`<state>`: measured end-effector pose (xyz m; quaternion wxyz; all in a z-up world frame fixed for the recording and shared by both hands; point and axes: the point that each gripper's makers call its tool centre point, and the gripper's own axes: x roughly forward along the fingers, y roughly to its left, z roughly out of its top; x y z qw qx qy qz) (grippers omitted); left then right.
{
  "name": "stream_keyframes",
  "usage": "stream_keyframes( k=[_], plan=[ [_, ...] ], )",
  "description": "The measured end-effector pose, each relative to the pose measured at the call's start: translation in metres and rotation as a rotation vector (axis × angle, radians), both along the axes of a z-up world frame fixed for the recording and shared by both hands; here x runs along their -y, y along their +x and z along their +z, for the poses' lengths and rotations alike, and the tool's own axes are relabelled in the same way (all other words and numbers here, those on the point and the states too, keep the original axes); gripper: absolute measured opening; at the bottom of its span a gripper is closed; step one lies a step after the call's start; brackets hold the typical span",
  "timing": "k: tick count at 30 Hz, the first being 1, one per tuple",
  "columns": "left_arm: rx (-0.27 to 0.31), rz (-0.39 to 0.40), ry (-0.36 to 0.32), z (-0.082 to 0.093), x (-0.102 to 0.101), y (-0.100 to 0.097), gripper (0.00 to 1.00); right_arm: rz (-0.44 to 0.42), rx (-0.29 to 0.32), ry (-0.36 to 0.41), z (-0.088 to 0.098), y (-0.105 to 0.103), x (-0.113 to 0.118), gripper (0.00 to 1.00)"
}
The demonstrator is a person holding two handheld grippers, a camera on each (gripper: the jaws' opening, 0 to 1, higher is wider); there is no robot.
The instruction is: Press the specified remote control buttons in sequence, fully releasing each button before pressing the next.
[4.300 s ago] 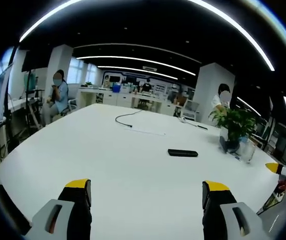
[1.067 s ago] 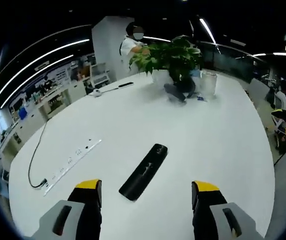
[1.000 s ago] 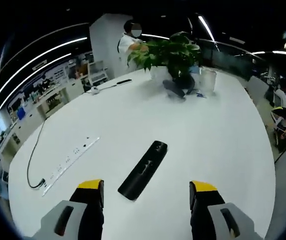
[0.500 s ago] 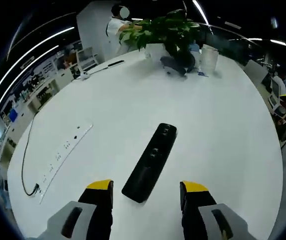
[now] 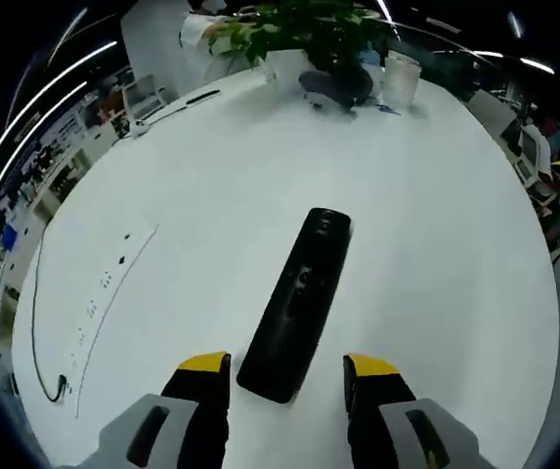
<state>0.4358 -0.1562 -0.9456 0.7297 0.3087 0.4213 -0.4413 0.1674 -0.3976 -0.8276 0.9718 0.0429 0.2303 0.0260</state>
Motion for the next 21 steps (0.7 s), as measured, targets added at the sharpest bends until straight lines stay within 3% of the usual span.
stream_keyframes(
  k=[7,9,16,21],
  plan=[
    [-0.046,-0.009,-0.009,0.0024,0.0021,0.0028,0.45,0.003,-0.008,-0.004,-0.0018,-0.0012,-0.0008,0.6],
    [-0.092,-0.014,-0.009,0.0009,0.0037,-0.0024,0.4,0.003,-0.009,-0.003,-0.0019,-0.0012,-0.0006,0.59],
    [-0.097,-0.061,0.008,0.0003,0.0016,-0.0022,0.36,-0.002,-0.008,0.008,-0.0017,-0.001,0.0005,0.59],
    [-0.081,-0.115,0.031,0.0007,0.0006,-0.0046,0.25,-0.001,-0.004,0.007,-0.0007,-0.0011,-0.0002,0.59]
  ],
)
